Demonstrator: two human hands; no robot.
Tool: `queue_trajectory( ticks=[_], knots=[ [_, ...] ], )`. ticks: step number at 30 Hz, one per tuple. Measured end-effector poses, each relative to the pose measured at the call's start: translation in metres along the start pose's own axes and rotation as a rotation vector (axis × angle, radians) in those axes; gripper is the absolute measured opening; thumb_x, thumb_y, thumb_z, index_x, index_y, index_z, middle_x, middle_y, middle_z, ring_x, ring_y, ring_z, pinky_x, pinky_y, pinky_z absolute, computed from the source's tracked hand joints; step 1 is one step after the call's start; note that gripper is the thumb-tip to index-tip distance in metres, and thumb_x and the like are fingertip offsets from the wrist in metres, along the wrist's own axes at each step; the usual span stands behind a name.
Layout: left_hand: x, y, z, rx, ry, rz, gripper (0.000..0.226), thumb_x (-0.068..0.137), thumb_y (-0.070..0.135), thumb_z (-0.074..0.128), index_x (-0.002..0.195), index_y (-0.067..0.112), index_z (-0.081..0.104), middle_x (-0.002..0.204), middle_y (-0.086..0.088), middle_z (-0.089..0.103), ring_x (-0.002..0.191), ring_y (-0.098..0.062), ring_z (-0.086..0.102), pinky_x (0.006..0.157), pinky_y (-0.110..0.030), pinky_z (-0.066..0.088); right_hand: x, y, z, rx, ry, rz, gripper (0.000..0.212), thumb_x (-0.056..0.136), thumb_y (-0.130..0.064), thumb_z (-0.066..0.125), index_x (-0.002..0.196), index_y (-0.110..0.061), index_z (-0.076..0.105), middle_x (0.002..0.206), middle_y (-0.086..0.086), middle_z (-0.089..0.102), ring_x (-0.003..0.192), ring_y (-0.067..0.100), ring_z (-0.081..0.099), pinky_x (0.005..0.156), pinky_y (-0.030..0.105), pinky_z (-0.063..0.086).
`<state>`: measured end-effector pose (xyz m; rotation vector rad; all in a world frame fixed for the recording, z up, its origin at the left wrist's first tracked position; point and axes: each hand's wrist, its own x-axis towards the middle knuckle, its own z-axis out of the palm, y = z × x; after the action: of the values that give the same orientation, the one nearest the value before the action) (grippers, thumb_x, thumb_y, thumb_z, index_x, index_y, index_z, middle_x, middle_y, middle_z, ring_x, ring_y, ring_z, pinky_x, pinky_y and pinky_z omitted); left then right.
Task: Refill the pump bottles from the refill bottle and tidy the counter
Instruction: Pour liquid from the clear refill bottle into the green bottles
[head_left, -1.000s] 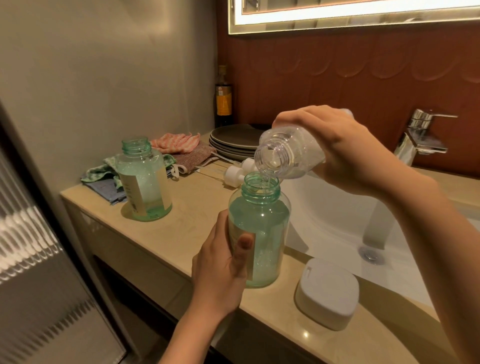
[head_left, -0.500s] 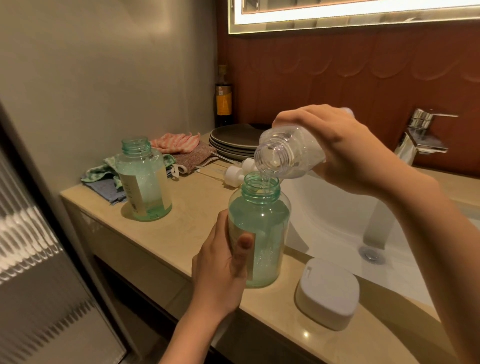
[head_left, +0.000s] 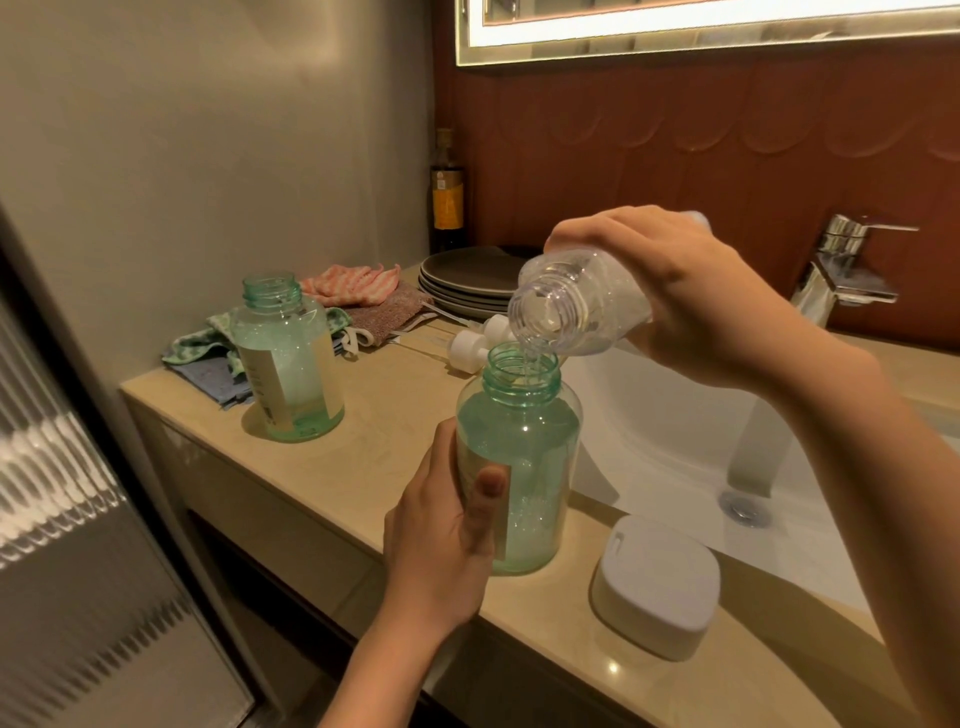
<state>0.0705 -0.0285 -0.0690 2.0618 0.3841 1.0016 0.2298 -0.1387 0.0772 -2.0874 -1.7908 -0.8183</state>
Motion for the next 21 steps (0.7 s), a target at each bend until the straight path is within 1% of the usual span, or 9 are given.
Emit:
queue_trajectory(
  ticks=[5, 7, 12, 15, 19, 21],
  knots=[
    [-0.0003, 0.0003, 0.0001, -0.010, 0.003, 0.004, 0.066, 0.066, 0.092, 0.006, 0.101, 0.047, 0.041, 0.098, 0.021, 0.058, 0.088, 0.003, 0.056, 0.073, -0.031, 0.045, -0.0002, 0.0005, 0.0012, -0.005, 0.004, -0.001, 0.077, 0.070, 0.006, 0.075, 0.134, -0.025, 0.045, 0.128, 0.003, 0.055, 0.116, 0.023, 0.047, 0.087, 0.020, 0.018],
    [-0.0003, 0.0004, 0.0000, -0.014, 0.005, 0.001, 0.068, 0.066, 0.092, 0.006, 0.102, 0.045, 0.041, 0.097, 0.020, 0.059, 0.087, 0.003, 0.056, 0.074, -0.032, 0.046, 0.0000, 0.0008, 0.0010, -0.010, 0.005, -0.002, 0.077, 0.070, 0.005, 0.076, 0.134, -0.024, 0.045, 0.127, 0.003, 0.055, 0.116, 0.023, 0.047, 0.086, 0.018, 0.017],
    [-0.0004, 0.0010, -0.0006, -0.004, 0.001, -0.007, 0.066, 0.065, 0.092, 0.005, 0.101, 0.049, 0.039, 0.099, 0.021, 0.059, 0.090, 0.004, 0.055, 0.075, -0.031, 0.045, 0.0004, 0.0008, 0.0011, -0.010, 0.004, -0.011, 0.076, 0.070, 0.004, 0.077, 0.134, -0.023, 0.046, 0.127, 0.003, 0.055, 0.116, 0.023, 0.047, 0.086, 0.016, 0.016],
    [-0.0008, 0.0013, -0.0006, -0.012, 0.002, -0.015, 0.067, 0.064, 0.093, 0.005, 0.101, 0.049, 0.040, 0.100, 0.023, 0.058, 0.091, 0.006, 0.055, 0.075, -0.030, 0.045, 0.0004, 0.0007, 0.0011, -0.003, 0.011, -0.013, 0.074, 0.070, 0.003, 0.077, 0.133, -0.023, 0.047, 0.126, 0.003, 0.056, 0.114, 0.024, 0.048, 0.087, 0.019, 0.018],
    [-0.0005, 0.0012, -0.0004, -0.021, 0.002, -0.015, 0.068, 0.063, 0.093, 0.006, 0.102, 0.049, 0.040, 0.100, 0.022, 0.058, 0.090, 0.004, 0.056, 0.077, -0.034, 0.046, 0.0008, 0.0016, 0.0017, -0.012, 0.010, -0.022, 0.075, 0.069, 0.004, 0.077, 0.132, -0.023, 0.046, 0.124, 0.004, 0.057, 0.112, 0.024, 0.049, 0.083, 0.014, 0.016],
    [-0.0006, 0.0011, -0.0003, -0.020, 0.002, -0.017, 0.070, 0.063, 0.093, 0.006, 0.104, 0.047, 0.040, 0.101, 0.021, 0.058, 0.091, 0.002, 0.056, 0.079, -0.035, 0.047, 0.0008, 0.0016, 0.0013, -0.012, 0.009, -0.023, 0.074, 0.069, 0.003, 0.077, 0.132, -0.023, 0.047, 0.124, 0.004, 0.057, 0.113, 0.024, 0.049, 0.083, 0.014, 0.016]
  ],
)
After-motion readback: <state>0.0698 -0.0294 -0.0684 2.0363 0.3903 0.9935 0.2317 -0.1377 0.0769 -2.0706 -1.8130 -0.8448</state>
